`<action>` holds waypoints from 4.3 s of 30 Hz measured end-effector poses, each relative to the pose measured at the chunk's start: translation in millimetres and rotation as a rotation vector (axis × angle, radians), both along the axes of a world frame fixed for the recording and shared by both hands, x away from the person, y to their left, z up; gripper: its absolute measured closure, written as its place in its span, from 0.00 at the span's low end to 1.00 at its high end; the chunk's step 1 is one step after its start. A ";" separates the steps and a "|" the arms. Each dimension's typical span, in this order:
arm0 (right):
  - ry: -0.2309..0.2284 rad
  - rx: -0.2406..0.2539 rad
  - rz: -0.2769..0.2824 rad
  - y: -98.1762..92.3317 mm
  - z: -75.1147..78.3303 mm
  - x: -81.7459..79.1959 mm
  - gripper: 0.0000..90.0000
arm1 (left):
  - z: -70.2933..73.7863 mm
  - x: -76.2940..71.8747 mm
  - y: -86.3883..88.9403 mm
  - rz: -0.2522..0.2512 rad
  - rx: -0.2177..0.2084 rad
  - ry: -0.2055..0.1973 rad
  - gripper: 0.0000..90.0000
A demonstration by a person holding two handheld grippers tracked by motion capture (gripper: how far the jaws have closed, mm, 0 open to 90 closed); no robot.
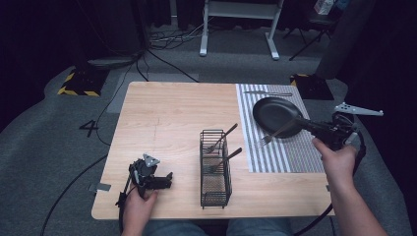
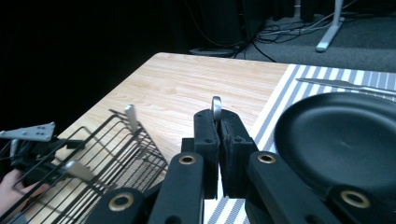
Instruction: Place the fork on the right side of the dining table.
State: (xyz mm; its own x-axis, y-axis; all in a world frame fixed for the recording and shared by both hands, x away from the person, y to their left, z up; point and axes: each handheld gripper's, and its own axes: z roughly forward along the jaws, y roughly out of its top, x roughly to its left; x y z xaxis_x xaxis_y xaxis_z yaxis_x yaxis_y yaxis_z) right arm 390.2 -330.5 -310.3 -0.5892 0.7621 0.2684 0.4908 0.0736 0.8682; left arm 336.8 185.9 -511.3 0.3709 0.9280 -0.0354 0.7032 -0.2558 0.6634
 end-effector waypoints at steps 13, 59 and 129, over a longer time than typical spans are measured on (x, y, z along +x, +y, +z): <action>0.048 -0.012 -0.080 -10.3 -27.1 22.4 0.97 | 0.0 0.0 0.0 0.000 0.000 0.000 0.00; 0.125 0.011 -0.177 -14.1 -71.2 51.8 0.97 | 0.0 0.0 0.0 0.000 0.000 0.000 0.00; 0.380 -0.021 -0.342 -99.0 -138.8 78.3 0.79 | 0.0 0.0 0.0 0.000 0.000 0.000 0.00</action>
State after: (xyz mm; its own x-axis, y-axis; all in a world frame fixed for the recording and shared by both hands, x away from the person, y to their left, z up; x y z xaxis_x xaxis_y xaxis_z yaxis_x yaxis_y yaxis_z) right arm 468.5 -429.4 -449.2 -0.1684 0.9019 0.3977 0.7706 -0.1311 0.6236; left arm 336.8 185.9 -511.3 0.3709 0.9280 -0.0353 0.7031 -0.2558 0.6635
